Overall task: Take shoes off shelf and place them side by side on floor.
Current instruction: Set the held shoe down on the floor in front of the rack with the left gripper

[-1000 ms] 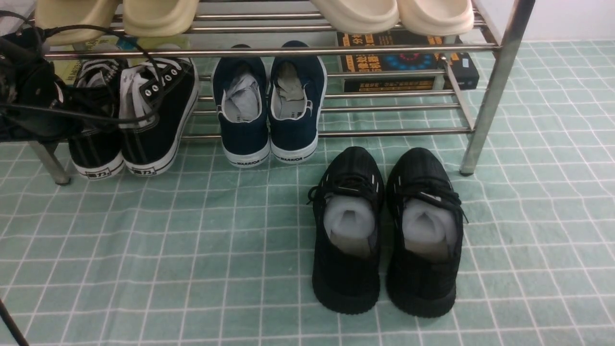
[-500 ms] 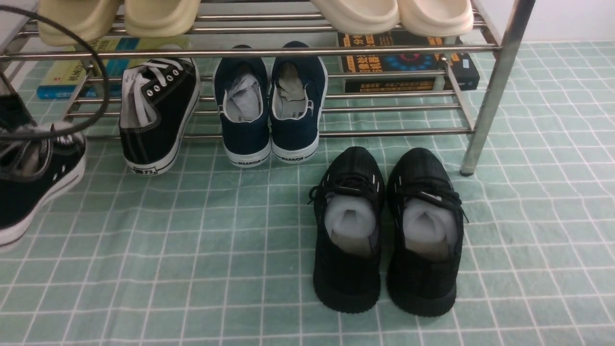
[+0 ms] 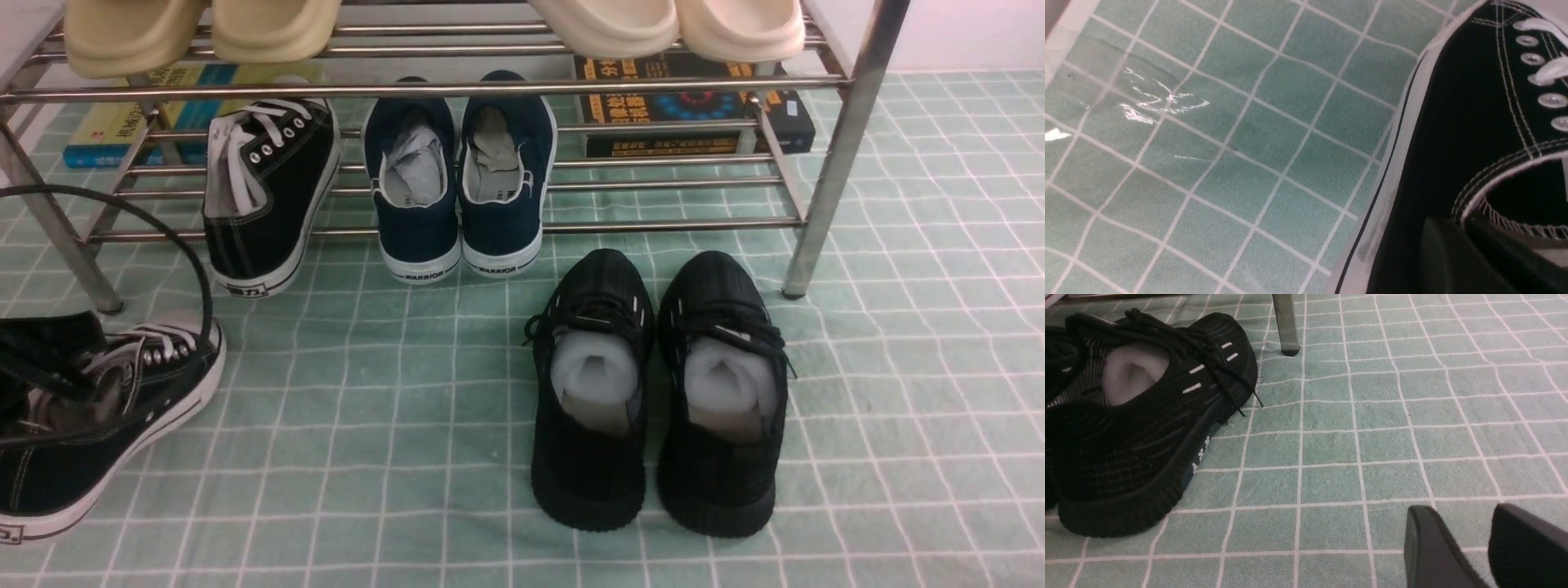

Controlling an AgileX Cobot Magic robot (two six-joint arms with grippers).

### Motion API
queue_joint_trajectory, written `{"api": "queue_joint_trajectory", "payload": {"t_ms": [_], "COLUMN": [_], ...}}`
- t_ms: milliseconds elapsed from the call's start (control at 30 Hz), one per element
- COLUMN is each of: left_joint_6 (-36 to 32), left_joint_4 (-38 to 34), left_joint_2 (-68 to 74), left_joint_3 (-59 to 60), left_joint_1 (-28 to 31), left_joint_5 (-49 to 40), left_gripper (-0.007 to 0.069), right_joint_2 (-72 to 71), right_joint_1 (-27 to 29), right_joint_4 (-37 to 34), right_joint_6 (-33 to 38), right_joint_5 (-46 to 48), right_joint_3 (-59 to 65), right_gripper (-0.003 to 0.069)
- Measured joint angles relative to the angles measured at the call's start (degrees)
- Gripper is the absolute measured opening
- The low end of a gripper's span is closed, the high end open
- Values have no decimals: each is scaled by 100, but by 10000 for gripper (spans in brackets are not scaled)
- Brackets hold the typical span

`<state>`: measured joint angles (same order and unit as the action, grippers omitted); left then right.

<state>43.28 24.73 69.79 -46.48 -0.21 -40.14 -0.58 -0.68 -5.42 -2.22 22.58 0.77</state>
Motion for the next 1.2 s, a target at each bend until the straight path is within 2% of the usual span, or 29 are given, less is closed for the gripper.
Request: {"api": "queue_joint_trajectory", "payload": {"t_ms": [133, 233, 533, 667, 900, 1067, 1167, 1200], "left_joint_6": [653, 877, 1104, 1162, 1201, 1201, 1201, 1201], "left_joint_4": [323, 365, 353, 408, 545, 721, 905, 1001], "left_joint_2": [5, 5, -163, 225, 963, 1142, 1148, 1134], "left_joint_3": [0, 5, 25, 240, 312, 312, 299, 271], "left_joint_1": [0, 0, 0, 0, 0, 0, 0, 0], "left_joint_5": [396, 609, 736, 1230, 1241, 1161, 1041, 897], "left_gripper": [20, 20, 21, 21, 27, 47, 88, 129], "right_joint_2": [0, 0, 0, 0, 0, 0, 0, 0], "right_joint_1": [0, 0, 0, 0, 0, 0, 0, 0], "right_joint_4": [0, 0, 0, 0, 0, 0, 0, 0], "right_joint_6": [0, 0, 0, 0, 0, 0, 0, 0], "right_joint_5": [0, 0, 0, 0, 0, 0, 0, 0], "right_joint_3": [0, 0, 0, 0, 0, 0, 0, 0], "right_gripper": [237, 237, 237, 237, 238, 238, 238, 238]}}
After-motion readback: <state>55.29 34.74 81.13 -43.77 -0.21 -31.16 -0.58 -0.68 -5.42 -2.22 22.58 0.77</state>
